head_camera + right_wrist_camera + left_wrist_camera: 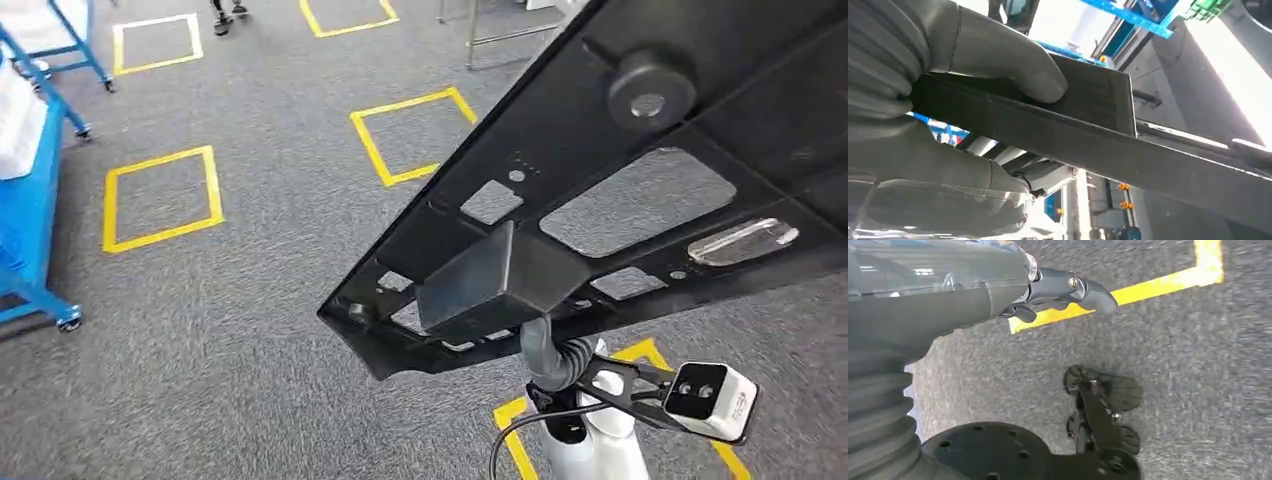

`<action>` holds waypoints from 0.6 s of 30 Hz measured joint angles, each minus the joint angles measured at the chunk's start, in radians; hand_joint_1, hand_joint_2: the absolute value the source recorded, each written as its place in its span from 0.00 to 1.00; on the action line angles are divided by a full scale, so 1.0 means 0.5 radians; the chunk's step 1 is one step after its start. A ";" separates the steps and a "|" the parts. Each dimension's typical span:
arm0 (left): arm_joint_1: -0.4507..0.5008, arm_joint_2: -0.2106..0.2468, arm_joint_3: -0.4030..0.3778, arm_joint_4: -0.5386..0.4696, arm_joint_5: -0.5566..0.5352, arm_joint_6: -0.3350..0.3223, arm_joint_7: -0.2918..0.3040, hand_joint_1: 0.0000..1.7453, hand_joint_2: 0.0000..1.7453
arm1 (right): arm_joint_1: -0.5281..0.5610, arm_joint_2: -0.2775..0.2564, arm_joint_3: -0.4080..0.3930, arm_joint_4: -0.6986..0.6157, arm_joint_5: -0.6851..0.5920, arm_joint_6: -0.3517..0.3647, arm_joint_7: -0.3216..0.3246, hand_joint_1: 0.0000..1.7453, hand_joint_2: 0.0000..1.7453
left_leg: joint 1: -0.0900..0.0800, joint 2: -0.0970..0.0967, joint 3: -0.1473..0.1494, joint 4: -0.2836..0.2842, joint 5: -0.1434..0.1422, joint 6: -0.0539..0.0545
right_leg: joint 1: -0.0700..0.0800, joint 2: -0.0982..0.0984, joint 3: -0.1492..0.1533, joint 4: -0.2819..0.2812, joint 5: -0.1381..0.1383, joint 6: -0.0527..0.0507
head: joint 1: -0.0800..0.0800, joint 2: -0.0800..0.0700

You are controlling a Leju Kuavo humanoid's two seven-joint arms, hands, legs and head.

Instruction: Take the parts from the cabinet and place them on the table.

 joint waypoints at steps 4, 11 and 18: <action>-0.002 0.002 0.011 0.000 0.001 0.007 0.014 0.00 1.00 | -0.003 -0.002 0.000 0.002 0.001 0.017 0.001 1.00 1.00 | -0.010 0.081 0.003 -0.015 0.020 0.045 | -0.009 0.080 -0.028 -0.013 0.025 0.055 | 0.000 0.000; 0.005 0.010 0.030 0.000 -0.002 0.012 0.029 0.00 1.00 | -0.009 -0.008 0.000 0.014 0.005 0.027 -0.001 1.00 1.00 | -0.020 0.273 0.009 -0.041 0.028 0.093 | -0.021 -0.180 -0.332 0.614 -0.244 0.096 | 0.000 0.000; -0.002 0.018 0.037 0.000 0.021 0.022 0.024 0.00 1.00 | -0.014 -0.011 -0.001 0.014 0.005 0.057 -0.002 1.00 1.00 | -0.035 0.403 0.045 -0.039 -0.007 0.032 | 0.013 -0.291 -0.005 -0.009 -0.014 0.037 | 0.000 0.000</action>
